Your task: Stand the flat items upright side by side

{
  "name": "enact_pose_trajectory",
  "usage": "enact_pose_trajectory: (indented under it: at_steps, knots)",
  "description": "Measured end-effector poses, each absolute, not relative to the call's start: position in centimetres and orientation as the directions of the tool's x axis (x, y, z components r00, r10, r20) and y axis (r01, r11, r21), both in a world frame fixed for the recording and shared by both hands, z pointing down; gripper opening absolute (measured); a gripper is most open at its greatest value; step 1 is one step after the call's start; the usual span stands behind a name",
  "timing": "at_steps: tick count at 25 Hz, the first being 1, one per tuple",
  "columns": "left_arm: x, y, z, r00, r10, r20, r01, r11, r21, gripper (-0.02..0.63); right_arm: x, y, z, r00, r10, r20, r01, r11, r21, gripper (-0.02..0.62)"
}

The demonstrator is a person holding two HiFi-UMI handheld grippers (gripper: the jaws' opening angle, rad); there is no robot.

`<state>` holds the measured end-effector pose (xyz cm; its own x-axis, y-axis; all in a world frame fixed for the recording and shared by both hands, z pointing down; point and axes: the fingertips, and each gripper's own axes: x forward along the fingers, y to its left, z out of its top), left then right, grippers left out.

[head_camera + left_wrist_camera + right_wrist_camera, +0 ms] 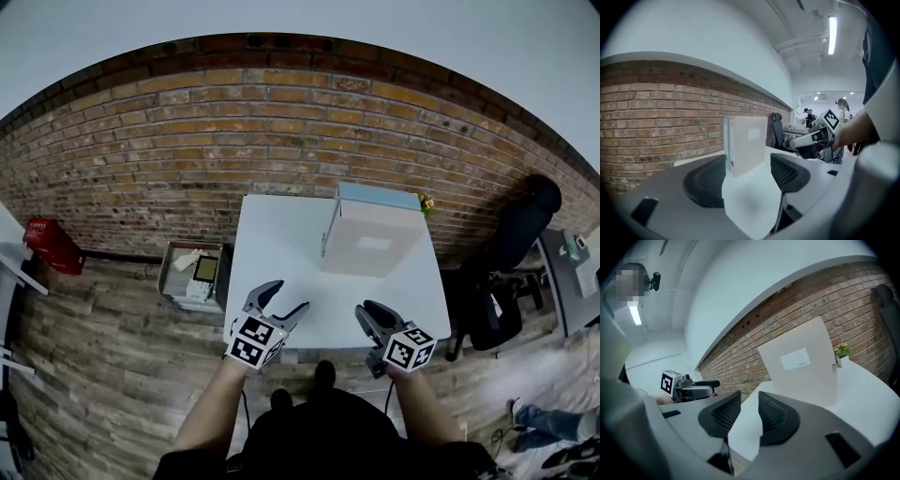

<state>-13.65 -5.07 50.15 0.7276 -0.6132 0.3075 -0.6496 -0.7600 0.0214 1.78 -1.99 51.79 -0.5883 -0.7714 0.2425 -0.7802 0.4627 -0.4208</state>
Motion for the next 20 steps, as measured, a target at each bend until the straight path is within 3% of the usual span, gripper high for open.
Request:
enact_pose_trajectory:
  at_steps: [7,10,14,17,20]
  knots:
    - [-14.3,-2.4,51.1,0.767,-0.584,0.266,-0.629,-0.766,0.134,0.281,-1.2,0.6,52.1,-0.581,-0.740,0.339,-0.814,0.516,-0.267,0.015]
    - [-14.9,-2.7,50.5,0.753,-0.606,0.256,-0.646,-0.755,0.113,0.232,-1.6,0.5,52.3,-0.563,-0.736,0.376,-0.823,0.540,-0.175,0.015]
    - [-15.2,-3.8,49.5,0.728,-0.633,0.265,-0.667,-0.743,0.055,0.159,-0.9,-0.3,50.8,-0.567,-0.760,0.317,-0.823,0.532,-0.198,0.015]
    - [-14.8,-5.1,47.5,0.715,-0.656,0.240,-0.678,-0.735,0.009,0.068,0.7,-1.3,49.7,-0.544,-0.781,0.307,-0.834,0.543,-0.097,0.015]
    - [-14.4,-6.9,45.3,0.679,-0.698,0.229,-0.714,-0.700,-0.017,0.051,3.2,-2.7,48.1,-0.521,-0.804,0.287,-0.840,0.543,-0.003,0.015]
